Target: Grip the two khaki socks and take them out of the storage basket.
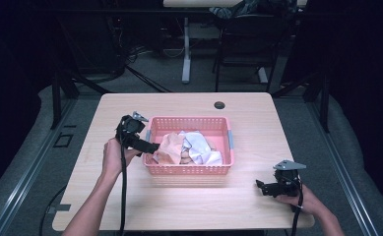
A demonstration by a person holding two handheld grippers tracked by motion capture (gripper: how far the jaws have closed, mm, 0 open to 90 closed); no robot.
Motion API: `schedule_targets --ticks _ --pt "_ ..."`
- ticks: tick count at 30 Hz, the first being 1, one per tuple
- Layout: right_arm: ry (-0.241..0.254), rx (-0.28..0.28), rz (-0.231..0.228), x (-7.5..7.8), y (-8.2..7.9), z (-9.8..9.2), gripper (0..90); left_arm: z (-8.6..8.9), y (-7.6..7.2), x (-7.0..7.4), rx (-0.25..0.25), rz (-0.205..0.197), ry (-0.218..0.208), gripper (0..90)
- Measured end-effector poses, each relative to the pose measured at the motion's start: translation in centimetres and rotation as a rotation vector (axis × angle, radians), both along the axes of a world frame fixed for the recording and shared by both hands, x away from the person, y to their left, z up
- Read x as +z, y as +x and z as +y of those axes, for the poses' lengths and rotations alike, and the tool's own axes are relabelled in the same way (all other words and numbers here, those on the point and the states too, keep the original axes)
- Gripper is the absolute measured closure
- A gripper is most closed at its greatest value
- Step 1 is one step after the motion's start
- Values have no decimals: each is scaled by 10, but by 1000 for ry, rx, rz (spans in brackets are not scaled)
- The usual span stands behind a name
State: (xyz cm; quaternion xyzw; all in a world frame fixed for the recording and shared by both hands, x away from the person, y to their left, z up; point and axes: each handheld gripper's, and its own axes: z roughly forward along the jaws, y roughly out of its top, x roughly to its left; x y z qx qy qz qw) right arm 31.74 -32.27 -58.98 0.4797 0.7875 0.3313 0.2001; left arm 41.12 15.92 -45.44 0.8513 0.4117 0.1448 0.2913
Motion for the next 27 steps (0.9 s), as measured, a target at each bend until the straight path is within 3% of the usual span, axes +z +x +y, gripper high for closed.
schedule_targets --ticks 4,12,21,27 --pt "0 0 0 0 0 0 0 -12 6 -2 -21 18 -2 1" --pt "0 0 1 0 0 0 0 -34 12 -13 -82 83 48 13" --pt "0 0 1 0 0 0 0 -42 14 -26 -121 173 90 182" --pt "0 0 1 0 0 0 0 -39 16 -33 -110 198 71 254"
